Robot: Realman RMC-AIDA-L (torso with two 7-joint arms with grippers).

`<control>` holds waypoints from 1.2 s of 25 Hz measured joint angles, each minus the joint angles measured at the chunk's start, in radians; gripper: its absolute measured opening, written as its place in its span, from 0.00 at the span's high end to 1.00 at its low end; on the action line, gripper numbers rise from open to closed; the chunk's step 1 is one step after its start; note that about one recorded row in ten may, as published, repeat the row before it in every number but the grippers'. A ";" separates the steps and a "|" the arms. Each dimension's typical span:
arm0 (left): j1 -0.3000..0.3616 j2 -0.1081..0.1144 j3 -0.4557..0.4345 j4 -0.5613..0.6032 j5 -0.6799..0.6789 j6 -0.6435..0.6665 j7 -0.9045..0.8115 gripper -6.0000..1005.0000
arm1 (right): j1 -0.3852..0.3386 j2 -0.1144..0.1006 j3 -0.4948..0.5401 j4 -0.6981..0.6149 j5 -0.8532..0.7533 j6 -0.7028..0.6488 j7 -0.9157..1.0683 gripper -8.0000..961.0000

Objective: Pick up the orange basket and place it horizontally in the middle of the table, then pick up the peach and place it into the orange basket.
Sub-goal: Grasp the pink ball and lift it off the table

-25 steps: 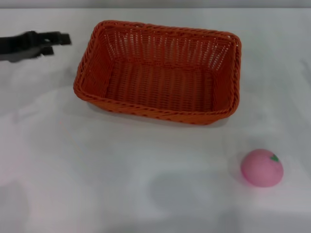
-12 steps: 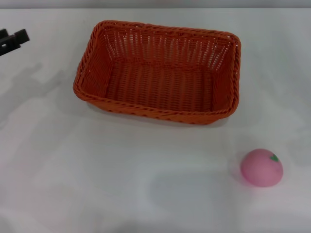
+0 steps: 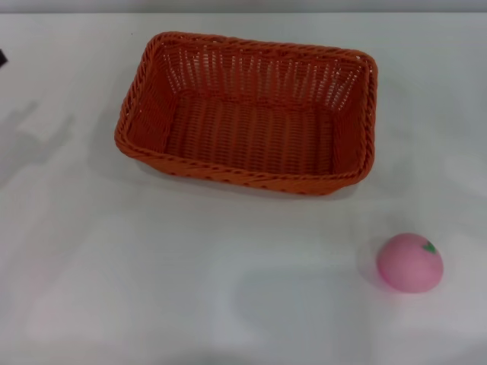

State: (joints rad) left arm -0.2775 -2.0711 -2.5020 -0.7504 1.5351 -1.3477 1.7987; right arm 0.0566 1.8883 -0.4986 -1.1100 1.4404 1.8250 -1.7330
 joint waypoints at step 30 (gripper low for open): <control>0.063 -0.001 -0.001 0.021 -0.113 -0.010 0.158 0.22 | 0.231 0.117 -0.564 -0.114 -0.548 0.000 0.426 0.16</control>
State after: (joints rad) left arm -0.2149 -2.0724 -2.5034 -0.7293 1.4219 -1.3573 1.9563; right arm 0.2879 2.0052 -1.0622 -1.2237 0.8925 1.8246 -1.3074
